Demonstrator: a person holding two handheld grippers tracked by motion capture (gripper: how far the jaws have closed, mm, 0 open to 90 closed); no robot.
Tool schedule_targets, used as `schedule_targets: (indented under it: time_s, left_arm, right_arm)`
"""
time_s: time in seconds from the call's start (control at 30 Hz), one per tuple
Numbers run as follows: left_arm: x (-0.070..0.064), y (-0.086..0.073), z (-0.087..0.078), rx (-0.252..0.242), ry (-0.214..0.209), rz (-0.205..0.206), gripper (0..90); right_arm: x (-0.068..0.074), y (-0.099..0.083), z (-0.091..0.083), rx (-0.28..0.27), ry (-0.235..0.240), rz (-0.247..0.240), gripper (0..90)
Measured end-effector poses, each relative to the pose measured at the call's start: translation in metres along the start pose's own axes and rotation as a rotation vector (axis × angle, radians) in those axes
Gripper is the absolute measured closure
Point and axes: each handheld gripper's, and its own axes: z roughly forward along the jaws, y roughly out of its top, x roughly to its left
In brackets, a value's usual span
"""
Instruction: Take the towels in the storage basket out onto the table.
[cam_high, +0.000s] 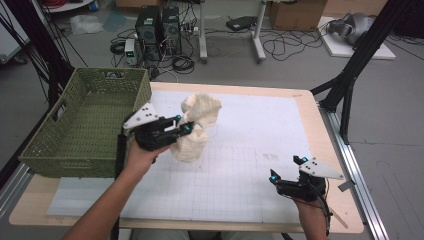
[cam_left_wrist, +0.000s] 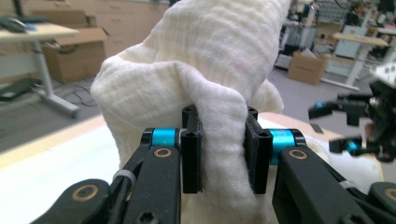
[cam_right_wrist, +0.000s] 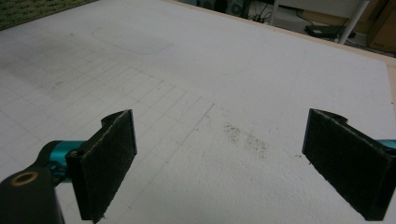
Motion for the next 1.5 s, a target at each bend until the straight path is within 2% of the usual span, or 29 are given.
schedule_targets:
  time_s: [0.13,0.17,0.2,0.3,0.37,0.43,0.47,0.6,0.63,0.73,0.77,0.8,0.83,0.87,0.93,0.97,1.03,1.07,1.1,1.17,1.37,1.5]
  left_arm:
    - [-0.012,-0.020,0.025,0.045,-0.044,-0.007,72.6]
    - [-0.017,-0.029,0.036,0.063,-0.059,-0.005,72.6]
    - [-0.017,-0.029,0.036,0.063,-0.059,-0.005,72.5]
    - [-0.024,-0.044,0.056,0.117,-0.075,0.004,72.3]
    - [-0.026,-0.047,0.061,0.129,-0.076,0.010,72.2]
    - [-0.029,-0.057,0.073,0.141,-0.067,0.008,71.9]
    - [-0.029,-0.057,0.073,0.141,-0.067,0.008,71.7]
    - [-0.026,-0.077,0.088,0.230,-0.035,0.015,69.6]
    - [-0.023,-0.088,0.091,0.261,-0.016,0.003,68.4]
    - [-0.020,-0.096,0.091,0.272,0.003,-0.022,60.6]
    - [-0.015,-0.100,0.088,0.280,0.026,-0.066,54.0]
    - [-0.013,-0.100,0.087,0.281,0.040,-0.086,44.8]
    - [-0.013,-0.100,0.087,0.281,0.040,-0.086,37.1]
    - [-0.010,-0.096,0.079,0.259,0.062,-0.101,32.6]
    - [-0.009,-0.093,0.074,0.244,0.073,-0.100,29.3]
    - [-0.008,-0.090,0.069,0.230,0.085,-0.097,24.2]
    - [-0.005,-0.085,0.056,0.212,0.105,-0.086,22.6]
    - [-0.002,-0.082,0.042,0.195,0.115,-0.084,21.1]
    - [-0.002,-0.082,0.042,0.195,0.115,-0.084,21.2]
    - [0.003,-0.080,0.026,0.164,0.122,-0.088,21.2]
    - [0.012,-0.088,-0.016,0.114,0.160,-0.085,21.4]
    - [0.015,-0.088,-0.024,0.095,0.172,-0.085,17.9]
  right_arm:
    - [-0.002,-0.001,0.000,0.001,-0.005,0.002,9.1]
    - [-0.002,-0.001,0.000,0.001,-0.003,0.005,9.2]
    - [-0.002,-0.001,0.000,0.000,-0.003,0.004,9.2]
    - [-0.002,-0.002,0.000,0.001,-0.003,0.002,9.2]
    - [-0.002,-0.002,0.000,0.002,-0.002,0.004,9.2]
    - [-0.002,-0.002,0.000,0.005,-0.001,0.003,9.2]
    - [-0.002,-0.002,0.001,0.006,-0.001,0.002,9.2]
    - [-0.002,-0.003,0.001,0.009,0.001,0.005,9.2]
    - [-0.002,-0.003,0.001,0.010,0.001,0.006,9.1]
    - [-0.003,-0.003,0.001,0.007,0.000,0.005,9.2]
    - [-0.003,-0.004,0.000,0.010,-0.001,0.007,9.2]
    - [-0.003,-0.004,0.000,0.010,0.000,0.008,9.2]
    - [-0.003,-0.004,0.000,0.010,0.000,0.006,9.2]
    - [-0.003,-0.004,0.001,0.011,-0.001,0.009,9.2]
    - [-0.003,-0.004,0.001,0.011,-0.002,0.010,9.2]
    - [-0.003,-0.004,0.001,0.013,-0.003,0.009,9.2]
    - [-0.004,-0.005,0.001,0.014,-0.003,0.007,9.2]
    - [-0.004,-0.005,0.001,0.014,-0.003,0.006,9.2]
    - [-0.003,-0.005,0.001,0.017,-0.003,0.011,9.2]
    - [-0.003,-0.005,0.002,0.018,-0.005,0.011,9.2]
    - [-0.002,-0.005,0.004,0.023,-0.007,0.006,9.2]
    - [-0.001,-0.005,0.006,0.021,-0.007,0.006,9.2]
